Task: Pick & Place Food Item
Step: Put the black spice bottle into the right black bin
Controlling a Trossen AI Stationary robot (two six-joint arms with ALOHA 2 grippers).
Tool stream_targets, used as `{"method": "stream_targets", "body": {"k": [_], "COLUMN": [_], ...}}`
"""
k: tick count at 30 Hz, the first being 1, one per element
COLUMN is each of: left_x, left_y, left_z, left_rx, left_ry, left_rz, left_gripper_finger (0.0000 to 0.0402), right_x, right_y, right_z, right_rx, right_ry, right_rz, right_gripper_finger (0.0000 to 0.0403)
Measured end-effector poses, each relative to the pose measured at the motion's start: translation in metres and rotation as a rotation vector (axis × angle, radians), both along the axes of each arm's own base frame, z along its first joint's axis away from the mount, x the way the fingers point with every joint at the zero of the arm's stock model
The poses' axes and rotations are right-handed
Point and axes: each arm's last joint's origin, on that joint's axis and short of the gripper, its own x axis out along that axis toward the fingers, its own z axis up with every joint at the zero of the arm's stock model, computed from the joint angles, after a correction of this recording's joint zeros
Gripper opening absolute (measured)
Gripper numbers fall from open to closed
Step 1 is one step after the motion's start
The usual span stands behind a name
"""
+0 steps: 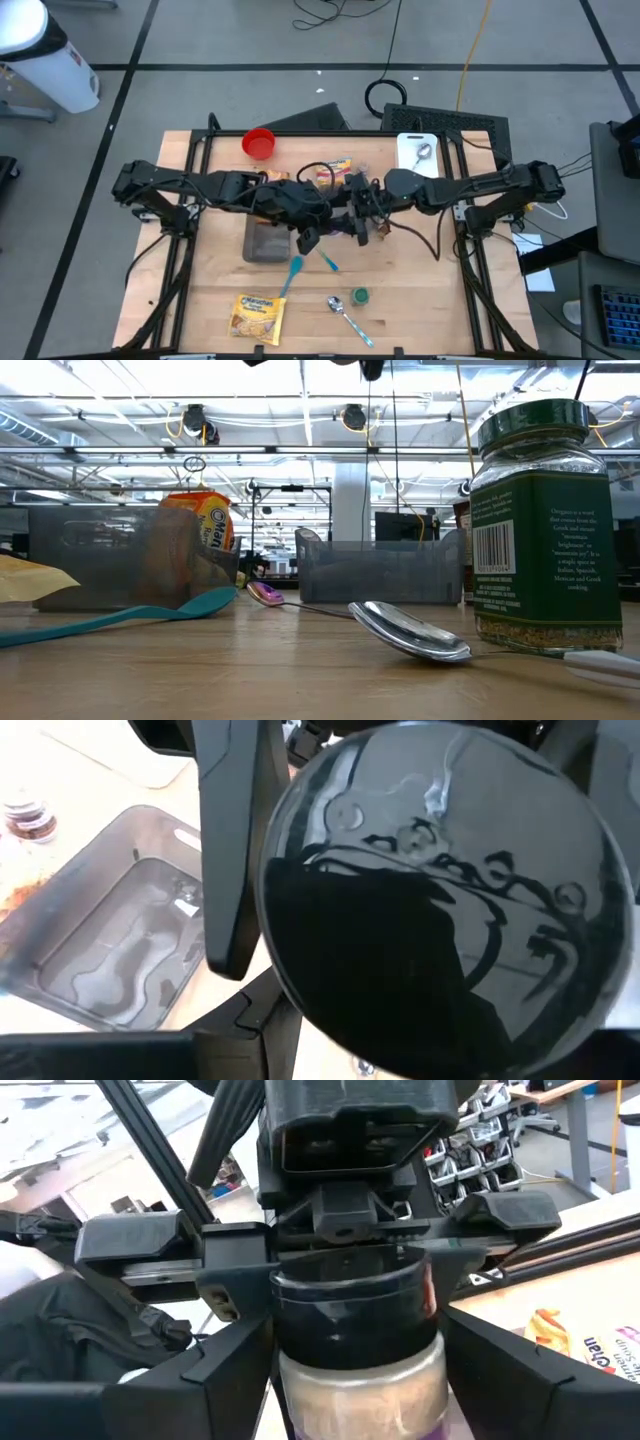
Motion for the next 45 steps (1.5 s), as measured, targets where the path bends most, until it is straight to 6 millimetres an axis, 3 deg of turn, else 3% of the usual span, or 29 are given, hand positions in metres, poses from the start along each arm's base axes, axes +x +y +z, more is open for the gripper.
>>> {"method": "stream_targets", "body": {"k": [18, 28, 45], "left_x": [-0.001, -0.003, -0.003], "left_y": [0.000, -0.001, -0.001], "left_z": [0.000, -0.003, -0.004], "left_rx": [-0.012, -0.018, -0.020], "left_ry": [0.010, 0.045, 0.055], "left_rz": [-0.013, -0.027, -0.020], "left_gripper_finger": [0.0170, 0.0170, 0.0170], "right_x": [0.000, 0.000, 0.000], "right_y": [-0.001, -0.006, -0.006], "right_z": [0.003, 0.010, 0.006], "right_rx": [-0.021, 0.009, -0.001], "right_ry": [-0.045, -0.098, -0.061], "right_rz": [-0.008, -0.025, -0.005], "right_gripper_finger": [0.0206, 0.0255, 0.0214]}}
